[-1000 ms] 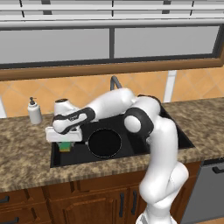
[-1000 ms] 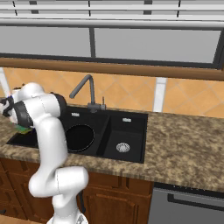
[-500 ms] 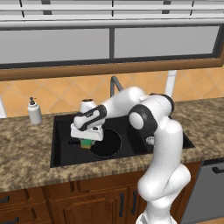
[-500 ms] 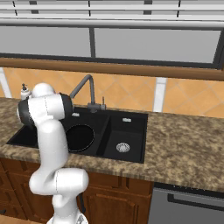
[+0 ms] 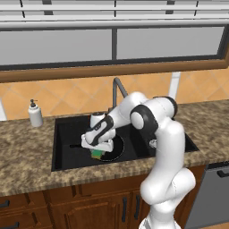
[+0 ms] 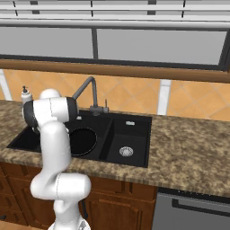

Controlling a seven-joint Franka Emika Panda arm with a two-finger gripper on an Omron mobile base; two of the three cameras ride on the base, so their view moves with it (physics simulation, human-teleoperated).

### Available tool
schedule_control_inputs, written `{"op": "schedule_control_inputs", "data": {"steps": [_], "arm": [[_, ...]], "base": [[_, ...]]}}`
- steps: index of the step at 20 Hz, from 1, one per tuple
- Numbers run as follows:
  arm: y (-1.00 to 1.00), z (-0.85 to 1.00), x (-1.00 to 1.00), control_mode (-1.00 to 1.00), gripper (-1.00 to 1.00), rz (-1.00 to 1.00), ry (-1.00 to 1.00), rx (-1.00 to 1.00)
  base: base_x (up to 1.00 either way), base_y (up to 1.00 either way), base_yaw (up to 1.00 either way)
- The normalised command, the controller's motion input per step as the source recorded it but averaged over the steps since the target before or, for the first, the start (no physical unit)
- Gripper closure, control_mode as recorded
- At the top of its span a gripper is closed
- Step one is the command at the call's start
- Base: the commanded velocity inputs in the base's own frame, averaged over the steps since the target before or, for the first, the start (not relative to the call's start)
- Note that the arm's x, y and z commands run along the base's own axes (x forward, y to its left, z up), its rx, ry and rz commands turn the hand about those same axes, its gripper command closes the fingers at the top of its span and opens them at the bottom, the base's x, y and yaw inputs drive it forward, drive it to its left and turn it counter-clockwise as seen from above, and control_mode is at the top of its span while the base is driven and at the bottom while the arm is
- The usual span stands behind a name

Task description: Pick the pan and sponge and place them into the sink. Then turn on the water.

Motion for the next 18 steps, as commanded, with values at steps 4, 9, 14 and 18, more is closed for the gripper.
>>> {"op": "schedule_control_inputs", "data": {"steps": [4,9,14,18], "arm": [[0.01,-0.06,0.18,-1.0,1.0,0.0,-0.04,0.0],[0.09,-0.19,0.19,-1.0,1.0,0.0,-0.05,0.0],[0.06,-0.15,0.22,-1.0,1.0,0.0,-0.09,0.0],[0.0,-0.05,0.24,-1.0,1.0,0.0,-0.15,0.0]], "base": [[0.0,0.0,0.0],[0.0,0.0,0.0],[0.0,0.0,0.0],[0.0,0.0,0.0]]}}
